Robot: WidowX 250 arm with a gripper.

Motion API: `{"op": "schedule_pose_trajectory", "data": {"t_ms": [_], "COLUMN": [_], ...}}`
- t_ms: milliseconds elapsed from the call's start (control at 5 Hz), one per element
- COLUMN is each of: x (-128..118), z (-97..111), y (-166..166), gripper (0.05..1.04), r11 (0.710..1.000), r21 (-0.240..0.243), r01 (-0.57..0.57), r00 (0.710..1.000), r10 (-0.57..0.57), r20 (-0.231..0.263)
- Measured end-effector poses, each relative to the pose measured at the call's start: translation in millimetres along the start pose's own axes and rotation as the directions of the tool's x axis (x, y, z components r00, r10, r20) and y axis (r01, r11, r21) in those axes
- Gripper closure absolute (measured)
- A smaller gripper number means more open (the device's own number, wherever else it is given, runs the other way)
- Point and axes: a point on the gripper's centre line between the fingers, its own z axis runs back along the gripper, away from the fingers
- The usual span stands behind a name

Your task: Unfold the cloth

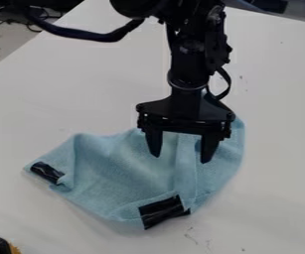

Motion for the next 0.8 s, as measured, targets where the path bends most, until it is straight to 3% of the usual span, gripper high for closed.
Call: {"op": "schedule_pose_trajectory", "data": {"t_ms": [200,400,600,800], "x": [-4.2,-25.7,-47.6,-66.6], "z": [-7.3,-8.1,2.0,6.1], "y": [2.1,2.4,1.0,3.7], "gripper": [0.082,0.082,0.082,0.082], "r11": [1.0,0.996,0.99,0.98], "r21": [0.015,0.023,0.026,-0.003], "r01": [-0.009,-0.084,-0.138,-0.2], "r00": [1.0,0.996,0.989,0.977], "r10": [0.009,0.085,0.137,0.2], "r20": [-0.025,-0.02,0.061,0.07]}}
